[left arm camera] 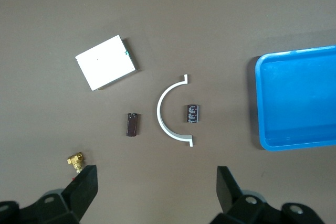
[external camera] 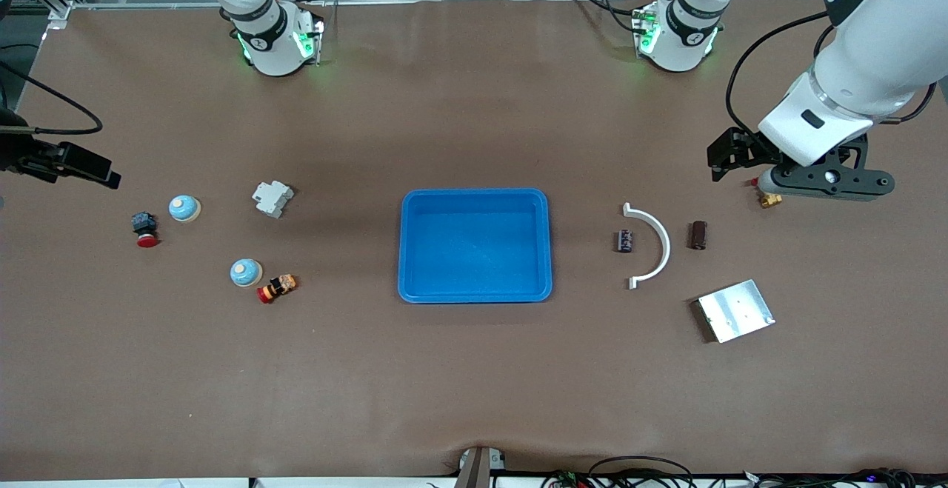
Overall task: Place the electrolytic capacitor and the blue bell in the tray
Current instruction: 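Move the right gripper to the bell while the left gripper nears the capacitor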
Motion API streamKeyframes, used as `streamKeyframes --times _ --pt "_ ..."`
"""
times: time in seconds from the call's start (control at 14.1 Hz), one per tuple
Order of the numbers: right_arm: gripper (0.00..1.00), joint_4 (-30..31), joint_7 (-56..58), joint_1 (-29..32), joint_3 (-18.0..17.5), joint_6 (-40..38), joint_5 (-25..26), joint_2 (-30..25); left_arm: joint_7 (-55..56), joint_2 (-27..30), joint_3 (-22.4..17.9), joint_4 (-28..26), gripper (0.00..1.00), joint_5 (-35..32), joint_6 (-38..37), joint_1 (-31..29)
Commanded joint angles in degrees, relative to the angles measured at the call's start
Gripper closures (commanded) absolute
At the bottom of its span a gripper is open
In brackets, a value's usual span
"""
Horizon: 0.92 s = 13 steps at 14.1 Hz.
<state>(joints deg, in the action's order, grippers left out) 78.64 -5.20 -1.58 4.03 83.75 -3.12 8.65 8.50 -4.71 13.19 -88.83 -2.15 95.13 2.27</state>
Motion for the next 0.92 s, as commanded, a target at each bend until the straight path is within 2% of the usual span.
streamKeyframes --times 0.0,0.21,0.43,0.71,0.85 --pt "0.00 -0.9 0.6 0.2 -0.2 -0.6 0.5 0.1 -0.1 0.1 0.0 0.2 0.00 1.3 -0.3 0.0" --pt "0.00 -0.9 0.6 0.3 -0.2 -0.5 0.5 0.1 -0.8 -1.2 0.0 -0.3 0.00 1.5 -0.1 -0.2" --pt "0.00 -0.9 0.6 0.4 -0.2 -0.4 0.3 0.2 -1.2 -0.1 0.0 -5.0 0.00 1.3 1.5 -0.6" --pt "0.00 0.7 2.1 2.8 0.0 -0.3 -0.5 0.8 1.2 2.2 0.3 -16.2 0.00 1.5 10.4 -0.3" --pt "0.00 6.2 4.4 3.5 0.0 4.5 -0.5 1.3 4.5 2.7 1.7 -22.5 0.00 1.5 16.5 -0.2"
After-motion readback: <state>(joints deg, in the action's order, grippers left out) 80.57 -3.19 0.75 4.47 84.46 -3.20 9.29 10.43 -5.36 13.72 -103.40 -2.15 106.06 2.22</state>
